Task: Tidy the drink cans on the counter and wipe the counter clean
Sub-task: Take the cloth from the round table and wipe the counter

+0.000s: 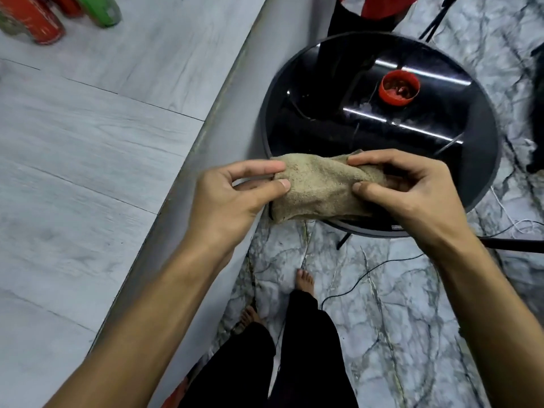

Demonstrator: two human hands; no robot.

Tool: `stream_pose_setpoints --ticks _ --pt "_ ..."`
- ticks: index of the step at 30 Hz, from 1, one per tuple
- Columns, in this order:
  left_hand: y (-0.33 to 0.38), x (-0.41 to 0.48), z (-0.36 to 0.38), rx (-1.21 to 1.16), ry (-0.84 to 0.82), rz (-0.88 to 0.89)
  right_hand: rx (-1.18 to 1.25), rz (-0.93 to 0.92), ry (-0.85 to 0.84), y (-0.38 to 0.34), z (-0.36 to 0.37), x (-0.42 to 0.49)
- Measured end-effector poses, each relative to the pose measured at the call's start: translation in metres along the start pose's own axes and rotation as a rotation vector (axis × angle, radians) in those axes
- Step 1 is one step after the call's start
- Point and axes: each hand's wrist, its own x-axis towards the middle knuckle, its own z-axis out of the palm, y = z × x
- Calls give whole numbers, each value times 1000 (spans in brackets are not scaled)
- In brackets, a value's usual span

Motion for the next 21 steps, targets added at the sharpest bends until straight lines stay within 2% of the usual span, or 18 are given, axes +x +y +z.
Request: stream_pose_setpoints --ticks 12,21 --pt "-28 83 101 -15 -117 59 -25 37 175 58 -90 45" --pt "-86 126 134 54 -138 -90 -24 141 238 126 -99 62"
